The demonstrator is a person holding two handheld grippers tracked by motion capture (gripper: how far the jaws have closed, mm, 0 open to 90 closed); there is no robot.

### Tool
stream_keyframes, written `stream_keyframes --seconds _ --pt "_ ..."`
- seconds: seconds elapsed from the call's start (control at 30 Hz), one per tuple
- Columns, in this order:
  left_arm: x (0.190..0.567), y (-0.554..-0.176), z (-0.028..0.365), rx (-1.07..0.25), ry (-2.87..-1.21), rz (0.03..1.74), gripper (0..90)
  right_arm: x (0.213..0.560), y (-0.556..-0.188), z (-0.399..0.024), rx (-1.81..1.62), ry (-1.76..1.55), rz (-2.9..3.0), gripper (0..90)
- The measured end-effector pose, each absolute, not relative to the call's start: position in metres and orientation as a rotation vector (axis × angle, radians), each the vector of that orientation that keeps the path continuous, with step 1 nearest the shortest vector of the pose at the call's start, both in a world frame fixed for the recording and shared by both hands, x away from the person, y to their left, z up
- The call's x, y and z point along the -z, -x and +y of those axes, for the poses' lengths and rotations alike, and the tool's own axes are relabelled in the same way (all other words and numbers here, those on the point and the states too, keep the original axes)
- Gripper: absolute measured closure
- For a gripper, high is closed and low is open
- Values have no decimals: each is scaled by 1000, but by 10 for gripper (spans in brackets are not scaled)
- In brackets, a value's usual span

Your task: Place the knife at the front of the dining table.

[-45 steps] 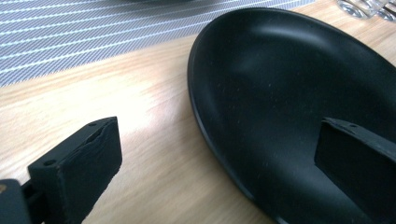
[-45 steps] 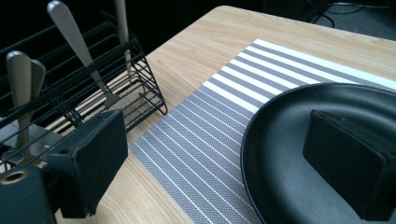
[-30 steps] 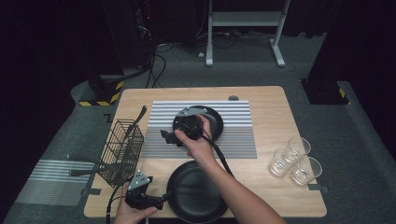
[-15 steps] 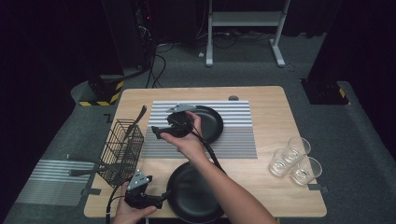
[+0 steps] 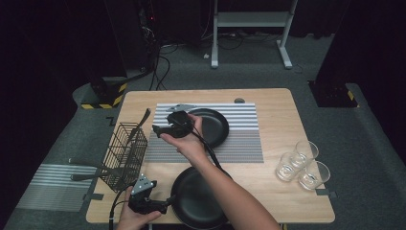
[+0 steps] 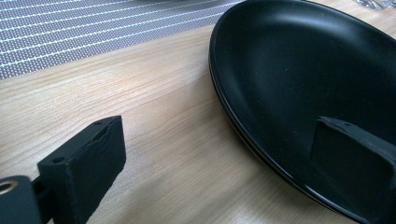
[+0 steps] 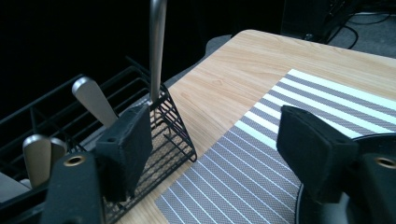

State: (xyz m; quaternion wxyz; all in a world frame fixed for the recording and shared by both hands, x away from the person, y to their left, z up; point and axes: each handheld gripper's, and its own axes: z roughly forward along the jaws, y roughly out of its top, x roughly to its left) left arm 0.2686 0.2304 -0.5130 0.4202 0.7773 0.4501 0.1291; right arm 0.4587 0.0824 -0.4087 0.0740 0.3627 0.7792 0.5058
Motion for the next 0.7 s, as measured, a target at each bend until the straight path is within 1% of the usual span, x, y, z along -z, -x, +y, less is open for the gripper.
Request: stream_keyframes --seconds 0.1,0.23,0.33,0.7 --pt "513 -268 231 -326 -1948 1125 42 410 -460 85 -1526 -1093 2342 312" --pt "513 -269 231 -331 -1954 1130 45 410 -460 92 -1536 -1094 2349 367" --pt "514 -270 231 -325 -1958 1138 46 412 -461 97 -1520 -1102 2345 439" --pt "514 -270 229 -322 -1960 1127 50 417 -462 113 -1560 -1086 2370 524"
